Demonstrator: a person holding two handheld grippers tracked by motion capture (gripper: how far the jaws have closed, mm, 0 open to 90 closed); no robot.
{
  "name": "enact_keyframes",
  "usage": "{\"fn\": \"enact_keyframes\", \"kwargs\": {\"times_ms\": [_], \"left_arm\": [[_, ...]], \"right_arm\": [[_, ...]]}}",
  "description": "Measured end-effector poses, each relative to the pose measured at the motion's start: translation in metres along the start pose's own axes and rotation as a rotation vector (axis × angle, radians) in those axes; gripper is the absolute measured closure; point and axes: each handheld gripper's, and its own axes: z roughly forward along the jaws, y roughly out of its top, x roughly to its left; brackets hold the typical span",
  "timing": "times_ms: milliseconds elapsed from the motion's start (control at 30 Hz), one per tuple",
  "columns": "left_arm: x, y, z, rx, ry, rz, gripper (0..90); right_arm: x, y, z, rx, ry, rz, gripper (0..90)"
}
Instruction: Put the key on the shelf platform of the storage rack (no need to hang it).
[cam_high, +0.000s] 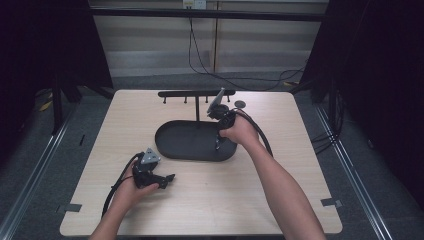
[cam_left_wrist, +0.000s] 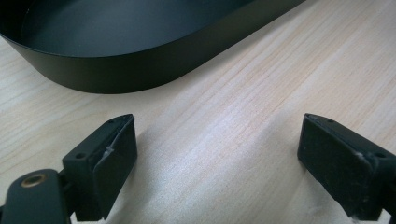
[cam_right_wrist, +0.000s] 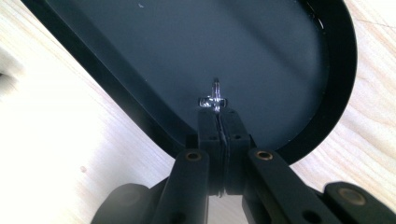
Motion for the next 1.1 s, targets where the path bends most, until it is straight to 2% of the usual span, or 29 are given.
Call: {"fn": "enact_keyframes", "kwargs": {"times_ms": [600,800,1100], "left_arm": [[0.0,0.0,0.0,0.0,0.001,0.001,11.6],[0.0,0.0,0.0,0.0,0.0,0.0,11.7],[0.0,0.0,0.0,-0.001,0.0,0.0,11.6]], "right_arm": [[0.002,0.001,0.011,-0.003,0.013,-0.011,89.1],[0.003,0.0,0.013,-0.021,0.024,-0.021,88.9],[0.005,0.0,0.02,-0.009,0.019,-0.033,89.0]]}}
